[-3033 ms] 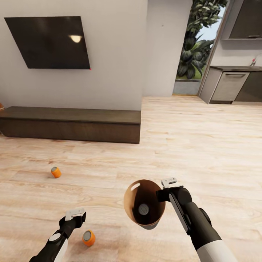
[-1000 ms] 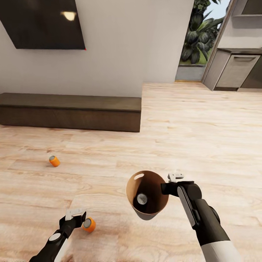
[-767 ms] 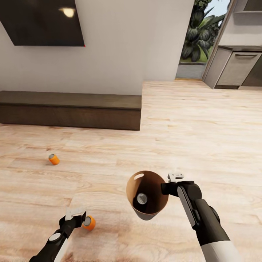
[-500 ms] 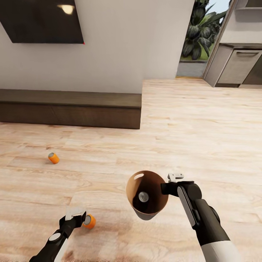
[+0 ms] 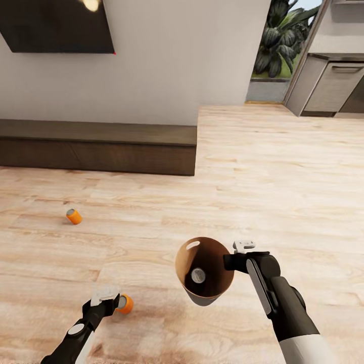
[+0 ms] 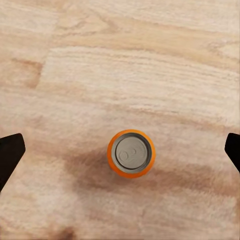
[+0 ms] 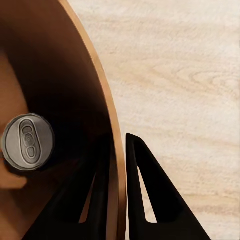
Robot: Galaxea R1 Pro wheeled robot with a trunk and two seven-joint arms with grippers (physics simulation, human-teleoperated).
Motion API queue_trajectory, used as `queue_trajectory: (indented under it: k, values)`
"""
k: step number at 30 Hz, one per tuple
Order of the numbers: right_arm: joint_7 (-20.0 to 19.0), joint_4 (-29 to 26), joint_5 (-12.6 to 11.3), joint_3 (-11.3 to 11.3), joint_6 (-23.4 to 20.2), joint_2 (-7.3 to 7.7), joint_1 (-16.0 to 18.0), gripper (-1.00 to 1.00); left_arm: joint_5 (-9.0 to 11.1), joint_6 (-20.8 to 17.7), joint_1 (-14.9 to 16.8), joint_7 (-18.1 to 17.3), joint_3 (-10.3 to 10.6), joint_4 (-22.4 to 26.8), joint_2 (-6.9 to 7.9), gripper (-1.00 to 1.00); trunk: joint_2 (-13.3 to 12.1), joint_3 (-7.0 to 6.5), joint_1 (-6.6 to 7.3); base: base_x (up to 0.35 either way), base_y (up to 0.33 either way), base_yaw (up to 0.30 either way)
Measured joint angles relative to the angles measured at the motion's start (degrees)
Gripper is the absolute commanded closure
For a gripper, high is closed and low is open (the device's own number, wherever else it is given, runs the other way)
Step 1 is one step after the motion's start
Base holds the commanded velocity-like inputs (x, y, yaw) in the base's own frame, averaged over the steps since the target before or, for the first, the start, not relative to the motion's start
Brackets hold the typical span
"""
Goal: Put the three can of soda from the living room inside the tash can in the kitchen.
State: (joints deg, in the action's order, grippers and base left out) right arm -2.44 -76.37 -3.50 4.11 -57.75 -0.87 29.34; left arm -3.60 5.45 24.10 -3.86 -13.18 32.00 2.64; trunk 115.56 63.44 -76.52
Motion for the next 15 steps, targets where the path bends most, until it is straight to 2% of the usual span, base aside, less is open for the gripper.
queue_trajectory:
  k: [8, 15]
  values:
    - [0.0, 0.0, 0.0, 0.0, 0.0, 0.0, 0.0, 1.0, 0.04, 0.0, 0.03, -0.01, 0.03, 0.21, 0.0, -1.0, 0.0, 0.75, 0.0, 0.024, 0.0, 0.0]
    - [0.01, 0.0, 0.11, 0.0, 0.0, 0.0, 0.0, 1.0, 0.05, -0.32, 0.0, -0.01, 0.0, 2.57, 0.0, -1.0, 0.0, 1.4, 0.0, 0.229, 0.0, 0.0]
